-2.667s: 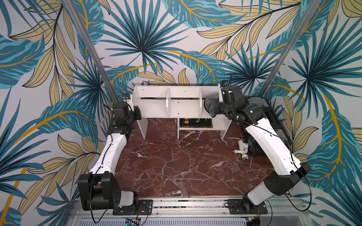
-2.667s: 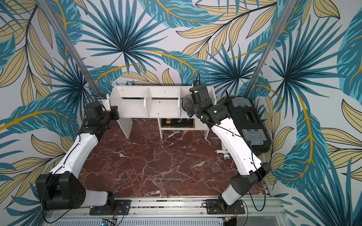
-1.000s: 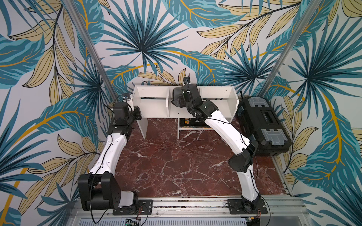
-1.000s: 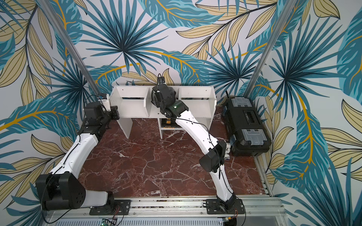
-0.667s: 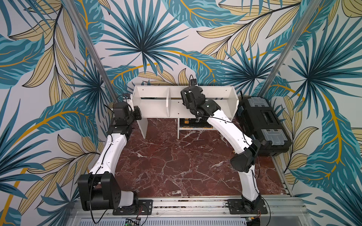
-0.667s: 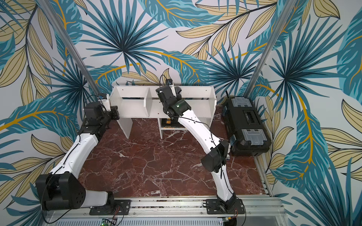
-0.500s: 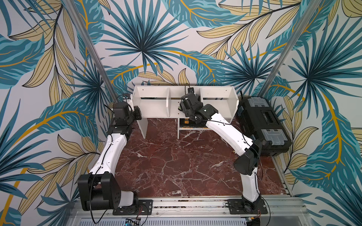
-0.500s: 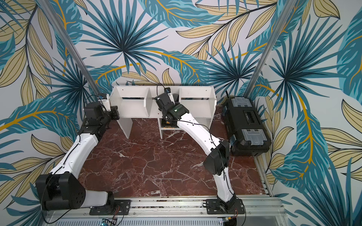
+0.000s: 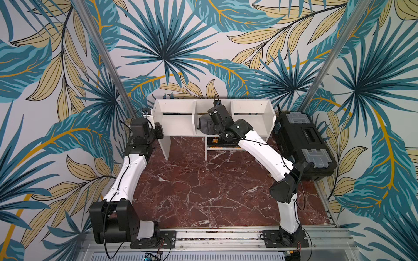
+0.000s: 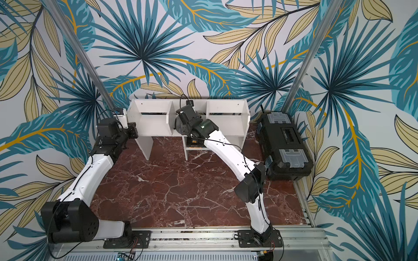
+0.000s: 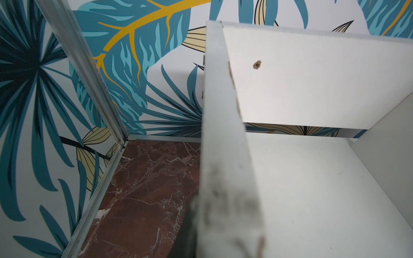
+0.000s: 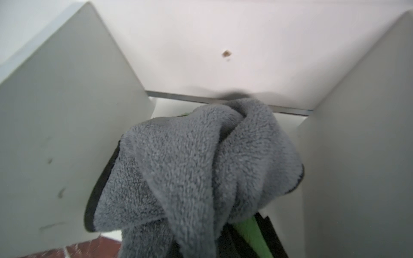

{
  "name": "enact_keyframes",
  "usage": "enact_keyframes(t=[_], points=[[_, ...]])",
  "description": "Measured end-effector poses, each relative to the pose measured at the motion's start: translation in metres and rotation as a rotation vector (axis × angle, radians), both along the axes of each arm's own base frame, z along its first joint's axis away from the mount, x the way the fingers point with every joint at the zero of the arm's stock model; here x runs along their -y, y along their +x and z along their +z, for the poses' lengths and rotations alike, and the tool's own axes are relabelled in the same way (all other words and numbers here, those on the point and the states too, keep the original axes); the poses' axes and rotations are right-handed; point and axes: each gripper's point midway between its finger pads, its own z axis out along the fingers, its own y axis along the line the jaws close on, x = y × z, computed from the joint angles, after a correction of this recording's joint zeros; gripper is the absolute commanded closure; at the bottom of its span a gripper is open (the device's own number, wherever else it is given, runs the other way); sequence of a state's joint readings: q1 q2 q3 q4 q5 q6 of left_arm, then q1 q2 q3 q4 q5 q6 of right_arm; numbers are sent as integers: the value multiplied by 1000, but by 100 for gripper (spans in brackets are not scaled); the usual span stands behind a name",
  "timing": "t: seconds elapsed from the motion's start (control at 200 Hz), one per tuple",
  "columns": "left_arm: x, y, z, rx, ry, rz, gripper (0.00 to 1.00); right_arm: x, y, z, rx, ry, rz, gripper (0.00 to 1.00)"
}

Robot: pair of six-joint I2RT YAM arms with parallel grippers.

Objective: Wipe the bookshelf clean with a cloth
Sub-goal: Wipe the dust from the shelf.

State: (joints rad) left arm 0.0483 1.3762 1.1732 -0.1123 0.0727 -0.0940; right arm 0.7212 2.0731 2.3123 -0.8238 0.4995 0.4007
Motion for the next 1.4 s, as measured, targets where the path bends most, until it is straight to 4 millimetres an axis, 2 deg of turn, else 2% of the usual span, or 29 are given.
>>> enact_keyframes(t=[0.125, 0.22, 0.431, 0.531, 0.601, 0.691, 0.791, 0.861, 0.996, 1.091, 1.167, 1.312, 1.402], points=[[0, 0, 0, 0, 0, 0, 100, 24, 14, 2, 25, -28, -76, 100], [0, 0, 0, 0, 0, 0, 100, 27, 26, 7, 66, -30, -91, 100], [1, -1, 0, -3, 1, 1, 100, -5, 40, 32, 178, 86, -5, 100], [1, -1, 0, -3, 1, 1, 100, -22, 41, 37, 205, 144, 54, 100], [1, -1, 0, -3, 1, 1, 100, -32, 38, 29, 201, 149, 84, 100], [1, -1, 0, -3, 1, 1, 100, -39, 25, 5, 156, 127, 114, 100], [1, -1, 0, -3, 1, 1, 100, -35, 4, -25, 91, 92, 139, 100], [1, -1, 0, -3, 1, 1, 100, -26, -7, -31, 72, 77, 138, 100], [1, -1, 0, -3, 2, 1, 100, 6, -14, -17, 83, -16, 50, 100], [1, -1, 0, -3, 1, 1, 100, 27, -8, -1, 108, -86, -30, 100], [1, -1, 0, -3, 1, 1, 100, 35, 1, 11, 137, -110, -66, 100], [1, -1, 0, -3, 1, 1, 100, 29, 29, 36, 217, -133, -101, 100], [1, -1, 0, -3, 2, 1, 100, 15, 42, 38, 239, -122, -80, 100]])
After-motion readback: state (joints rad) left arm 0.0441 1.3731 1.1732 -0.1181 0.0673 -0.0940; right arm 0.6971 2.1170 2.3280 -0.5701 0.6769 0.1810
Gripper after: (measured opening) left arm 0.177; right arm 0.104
